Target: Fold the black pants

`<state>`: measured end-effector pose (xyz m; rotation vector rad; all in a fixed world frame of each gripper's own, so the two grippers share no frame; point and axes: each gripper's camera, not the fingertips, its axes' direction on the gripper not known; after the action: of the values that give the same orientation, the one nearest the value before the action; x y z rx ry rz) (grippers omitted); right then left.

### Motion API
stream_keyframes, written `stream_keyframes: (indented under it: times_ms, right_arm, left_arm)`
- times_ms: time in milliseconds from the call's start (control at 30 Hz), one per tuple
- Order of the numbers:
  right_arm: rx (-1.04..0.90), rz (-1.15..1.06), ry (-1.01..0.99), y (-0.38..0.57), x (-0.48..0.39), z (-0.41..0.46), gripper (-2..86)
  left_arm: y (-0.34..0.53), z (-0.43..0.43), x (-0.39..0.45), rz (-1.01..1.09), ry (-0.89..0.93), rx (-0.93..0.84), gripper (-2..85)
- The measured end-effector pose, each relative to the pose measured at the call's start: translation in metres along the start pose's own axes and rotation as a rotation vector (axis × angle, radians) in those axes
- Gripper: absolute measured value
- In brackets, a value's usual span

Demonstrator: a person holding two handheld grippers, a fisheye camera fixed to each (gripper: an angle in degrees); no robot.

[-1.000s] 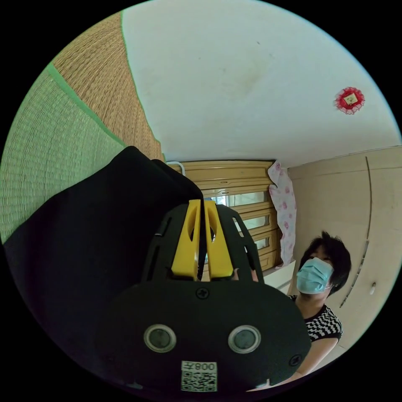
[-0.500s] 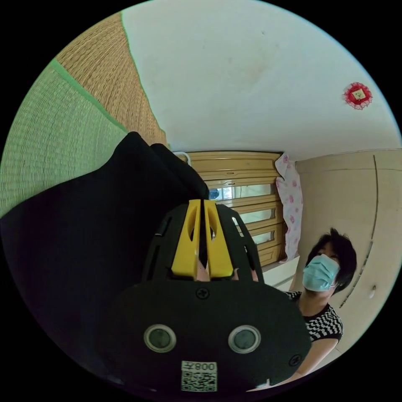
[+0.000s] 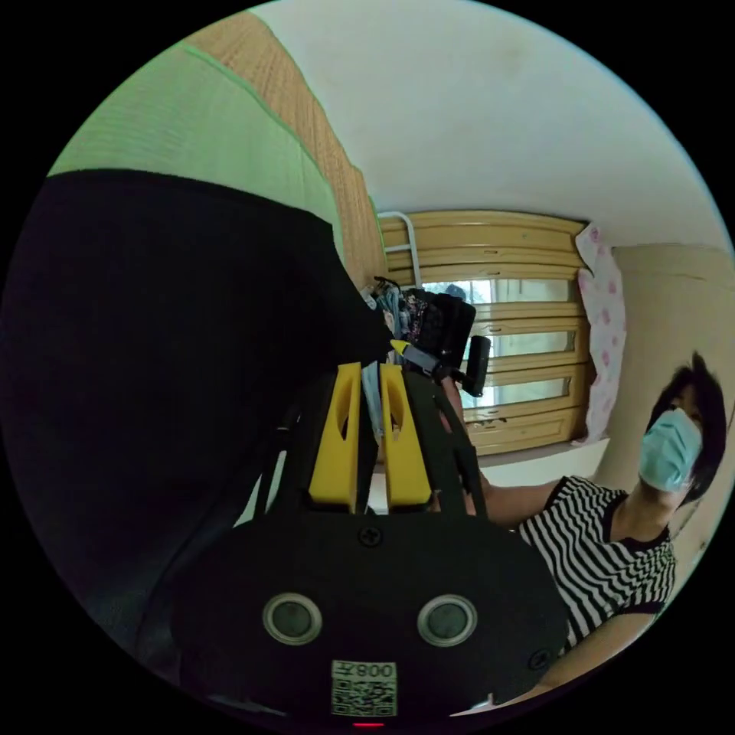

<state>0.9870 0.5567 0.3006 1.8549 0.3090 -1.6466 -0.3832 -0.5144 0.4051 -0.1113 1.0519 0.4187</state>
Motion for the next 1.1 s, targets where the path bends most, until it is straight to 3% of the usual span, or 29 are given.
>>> stream_keyframes:
  times_ms: [267,467,600,833,1100]
  right_arm:
    - [0.034,0.04,0.139,-0.018,-0.083,0.034,0.2]
    - [0.05,0.099,0.136,-0.021,-0.115,0.054,0.1]
    - [0.048,-0.021,0.027,-0.058,-0.171,0.079,0.0]
    - [-0.059,-0.175,0.16,-0.167,-0.25,0.173,0.1]
    - [-0.075,-0.087,0.15,-0.138,-0.241,0.195,0.2]
  left_arm:
    - [0.12,-0.166,0.057,-0.137,-0.605,0.299,1.9]
    - [0.173,-0.232,0.078,-0.299,-0.88,0.447,0.4]
    - [0.177,-0.235,0.076,-0.38,-0.939,0.425,0.2]
    - [0.176,-0.234,0.113,-0.329,-0.966,0.434,0.1]
    - [0.178,-0.232,0.155,-0.326,-1.05,0.345,0.2]
